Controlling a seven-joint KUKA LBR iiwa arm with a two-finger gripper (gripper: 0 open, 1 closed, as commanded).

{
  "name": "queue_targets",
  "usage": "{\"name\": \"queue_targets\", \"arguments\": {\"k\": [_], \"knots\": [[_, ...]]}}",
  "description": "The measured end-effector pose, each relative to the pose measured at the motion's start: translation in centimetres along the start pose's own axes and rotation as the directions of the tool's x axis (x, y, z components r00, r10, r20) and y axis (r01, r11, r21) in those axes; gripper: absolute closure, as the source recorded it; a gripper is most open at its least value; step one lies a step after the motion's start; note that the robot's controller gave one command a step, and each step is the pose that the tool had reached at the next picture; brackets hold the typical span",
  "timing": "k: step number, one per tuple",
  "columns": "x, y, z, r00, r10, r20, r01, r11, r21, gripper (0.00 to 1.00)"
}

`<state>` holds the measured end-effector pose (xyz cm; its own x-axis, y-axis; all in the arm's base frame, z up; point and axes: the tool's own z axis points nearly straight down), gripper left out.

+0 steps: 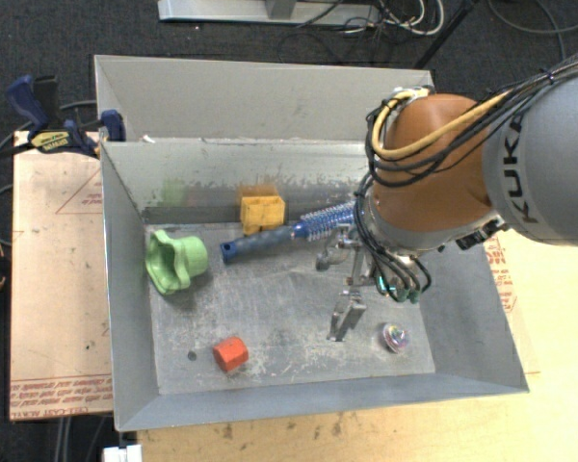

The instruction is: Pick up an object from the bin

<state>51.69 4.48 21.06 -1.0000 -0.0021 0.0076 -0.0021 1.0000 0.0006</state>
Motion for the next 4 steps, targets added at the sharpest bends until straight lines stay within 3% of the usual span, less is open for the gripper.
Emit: {"name": "queue_targets", "arguments": {"k": [1, 2, 3, 4], "knots": [[-5.3, 3.2, 4.9, 0.998, -0.068, 0.009, 0.068, 0.998, -0.001, 0.0], [-12.2, 6.7, 7.0, 0.999, -0.05, 0.013, 0.05, 0.999, -0.002, 0.0], [-14.2, 10.4, 13.1, 0.971, -0.237, 0.012, 0.237, 0.971, 0.0, 0.0], [-11.1, 4.1, 13.1, 0.969, -0.248, 0.018, 0.248, 0.969, 0.002, 0.0]]}}
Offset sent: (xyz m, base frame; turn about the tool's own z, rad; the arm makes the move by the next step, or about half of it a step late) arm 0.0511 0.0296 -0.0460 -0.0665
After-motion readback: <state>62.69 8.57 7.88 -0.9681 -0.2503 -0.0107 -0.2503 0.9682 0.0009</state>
